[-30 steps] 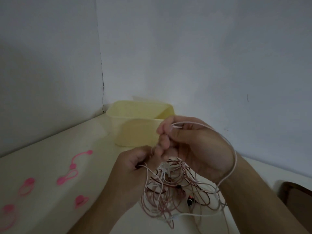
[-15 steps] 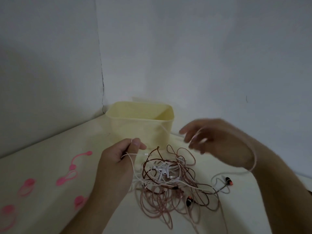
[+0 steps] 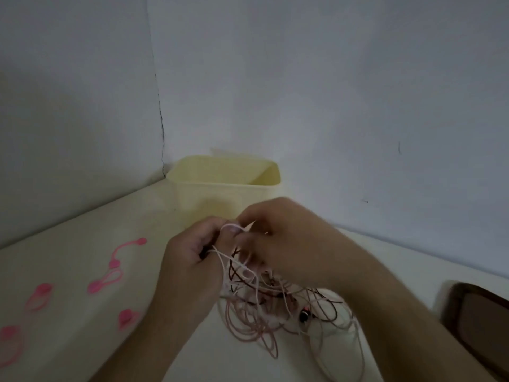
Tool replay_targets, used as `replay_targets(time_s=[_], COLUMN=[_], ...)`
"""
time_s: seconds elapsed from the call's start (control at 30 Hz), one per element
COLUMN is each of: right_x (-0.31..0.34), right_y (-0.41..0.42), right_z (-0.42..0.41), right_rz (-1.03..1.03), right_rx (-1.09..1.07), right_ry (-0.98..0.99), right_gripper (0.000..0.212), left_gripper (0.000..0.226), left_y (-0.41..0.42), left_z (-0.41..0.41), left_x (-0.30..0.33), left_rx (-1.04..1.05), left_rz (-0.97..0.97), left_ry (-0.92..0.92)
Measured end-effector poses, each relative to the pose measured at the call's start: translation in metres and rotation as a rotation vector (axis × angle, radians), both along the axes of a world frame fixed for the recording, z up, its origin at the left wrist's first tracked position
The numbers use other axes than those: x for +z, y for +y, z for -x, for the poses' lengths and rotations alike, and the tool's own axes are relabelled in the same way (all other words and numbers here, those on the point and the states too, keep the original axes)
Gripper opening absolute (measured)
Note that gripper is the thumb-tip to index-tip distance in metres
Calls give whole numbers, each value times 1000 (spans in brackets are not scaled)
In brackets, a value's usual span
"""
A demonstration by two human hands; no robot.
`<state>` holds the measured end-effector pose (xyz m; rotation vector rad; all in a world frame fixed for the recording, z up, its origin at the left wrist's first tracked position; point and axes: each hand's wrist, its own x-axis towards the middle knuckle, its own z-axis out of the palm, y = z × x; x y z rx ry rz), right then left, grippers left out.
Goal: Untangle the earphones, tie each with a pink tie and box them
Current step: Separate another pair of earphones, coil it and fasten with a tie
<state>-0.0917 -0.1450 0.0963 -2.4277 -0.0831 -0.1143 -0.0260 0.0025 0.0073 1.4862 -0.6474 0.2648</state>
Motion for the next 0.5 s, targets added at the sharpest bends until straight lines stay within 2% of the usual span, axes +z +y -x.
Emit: replay_targets(time_s=[0.1, 0.2, 0.3, 0.4, 0.5], right_x=[7, 9, 5, -4, -9], right_y=[-15, -25, -23, -9, 1], right_z=[3, 4, 1, -1, -4], right_rz=[-257, -373, -471, -333, -217], right_rx=[-128, -220, -151, -71, -93], right_ry=[-33, -150, -46, 61, 87], right_gripper=[28, 30, 31, 34, 30], left_gripper=[14, 17, 20, 19, 12], left_y=[3, 7, 5, 3, 1], left_z=[-4, -10, -9, -3, 1], left_x=[3, 3, 3, 5, 7], left_rx=[40, 44, 13, -14, -31], left_rz=[100, 135, 85, 39, 49], left_ry=[81, 144, 140, 105, 100])
